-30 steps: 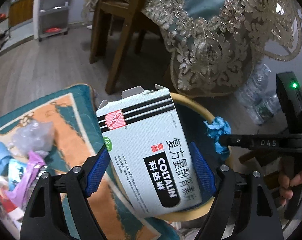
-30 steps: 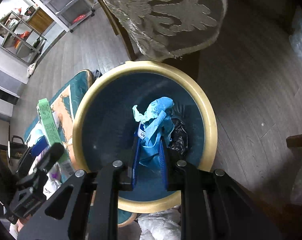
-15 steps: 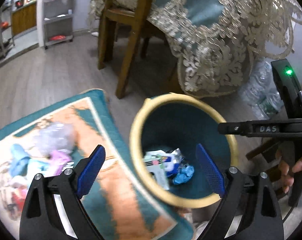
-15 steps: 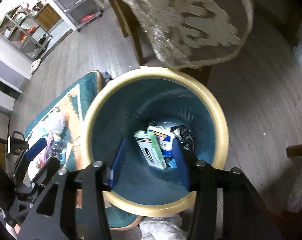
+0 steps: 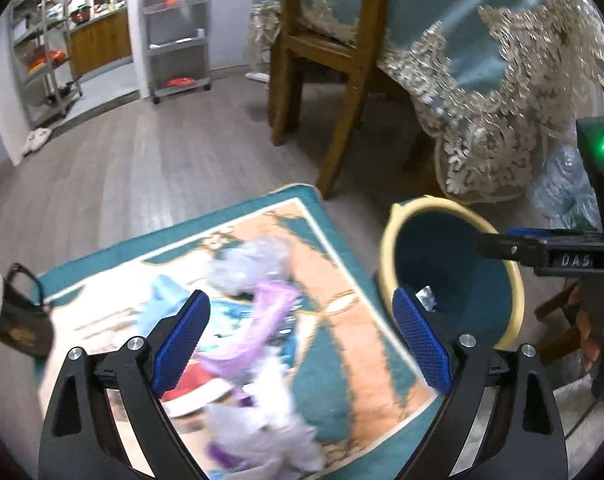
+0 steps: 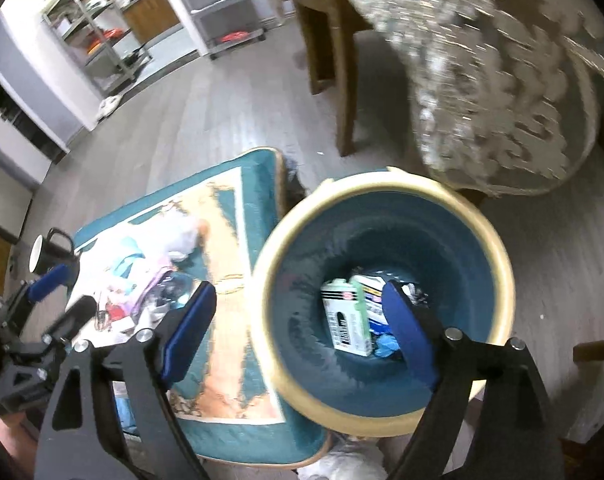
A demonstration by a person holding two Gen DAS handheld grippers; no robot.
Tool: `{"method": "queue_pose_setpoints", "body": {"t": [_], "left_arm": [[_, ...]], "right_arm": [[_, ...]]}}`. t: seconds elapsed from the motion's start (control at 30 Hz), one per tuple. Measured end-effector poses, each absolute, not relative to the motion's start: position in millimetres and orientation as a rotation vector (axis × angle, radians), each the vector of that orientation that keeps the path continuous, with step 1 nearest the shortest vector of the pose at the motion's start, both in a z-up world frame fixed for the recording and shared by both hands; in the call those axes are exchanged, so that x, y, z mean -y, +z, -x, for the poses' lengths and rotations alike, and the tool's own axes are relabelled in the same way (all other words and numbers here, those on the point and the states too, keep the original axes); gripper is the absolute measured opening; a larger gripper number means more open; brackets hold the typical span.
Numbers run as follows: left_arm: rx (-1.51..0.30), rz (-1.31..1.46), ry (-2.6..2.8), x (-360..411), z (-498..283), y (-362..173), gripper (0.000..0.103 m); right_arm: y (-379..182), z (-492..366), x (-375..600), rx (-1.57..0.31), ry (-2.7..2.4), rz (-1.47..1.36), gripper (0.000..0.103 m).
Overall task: Collect trash
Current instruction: 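Drop the blue glove into the bin with the right gripper while the left drops the COLTALIN box, then grasp the pink wrapper with the right gripper while the left grasps the clear plastic bag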
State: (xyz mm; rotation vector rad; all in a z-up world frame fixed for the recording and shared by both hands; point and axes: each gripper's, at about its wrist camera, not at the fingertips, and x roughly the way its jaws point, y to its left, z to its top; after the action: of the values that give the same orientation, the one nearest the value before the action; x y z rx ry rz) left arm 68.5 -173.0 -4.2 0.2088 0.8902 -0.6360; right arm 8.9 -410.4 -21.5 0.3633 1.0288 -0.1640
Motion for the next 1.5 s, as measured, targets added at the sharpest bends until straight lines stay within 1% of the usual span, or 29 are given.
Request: {"method": "queue_pose_setpoints", "body": {"t": [0.13,0.27,0.47,0.53,0.7,0.87,0.93,1.0,1.03,1.07,1.13,1.17,1.5], "left_arm": [[-0.911,-0.240,-0.591,134,-88,10,0.092],[-0.918,-0.266,-0.519,98,-103,13,0.093],[-0.947,-0.207,-0.459,52,-110,-21,0.093],[-1.001,-0.207,-0.425,46,-118,-37,0.093],[-1.016,-0.244,-0.435,37,-122,-55,0.093],[-1.037,-0.231,-0.429,35,-123,-70,0.093],[-1.052,-0.229,-0.429,36,-124,-75,0.093],[-1.058,-0.234,-0.427,38,-125,-78,0.093],[-1.059,-0.236,-0.427,39,-126,-79,0.093],[-1.060,-0.235,-0.430,40,-126,-80,0.093],[-1.062,-0.227,-0.435,44,-129,-80,0.093],[-1.064,-0.223,-0.436,45,-129,-81,0.093],[-1.066,-0.259,-0.452,72,-135,-84,0.093]], "right_arm": [[-20,-21,386,-1.039,-0.147,-0.321,0.084],[-21,-38,361,-1.048,-0.125,-0.301,0.084],[-32,-64,323,-1.092,-0.084,-0.321,0.084],[-38,-73,311,-1.103,-0.074,-0.364,0.084],[-60,-96,290,-1.146,-0.066,-0.432,0.084],[-88,-114,281,-1.205,-0.103,-0.431,0.084],[-97,-119,279,-1.217,-0.104,-0.459,0.079],[-107,-123,278,-1.231,-0.091,-0.510,0.053],[-110,-124,277,-1.239,-0.083,-0.529,0.047],[-114,-125,276,-1.247,-0.075,-0.545,0.037],[-115,-124,276,-1.239,-0.050,-0.573,0.027],[-112,-123,276,-1.231,-0.046,-0.575,0.013],[-64,-105,299,-1.105,-0.003,-0.579,0.012]]}}
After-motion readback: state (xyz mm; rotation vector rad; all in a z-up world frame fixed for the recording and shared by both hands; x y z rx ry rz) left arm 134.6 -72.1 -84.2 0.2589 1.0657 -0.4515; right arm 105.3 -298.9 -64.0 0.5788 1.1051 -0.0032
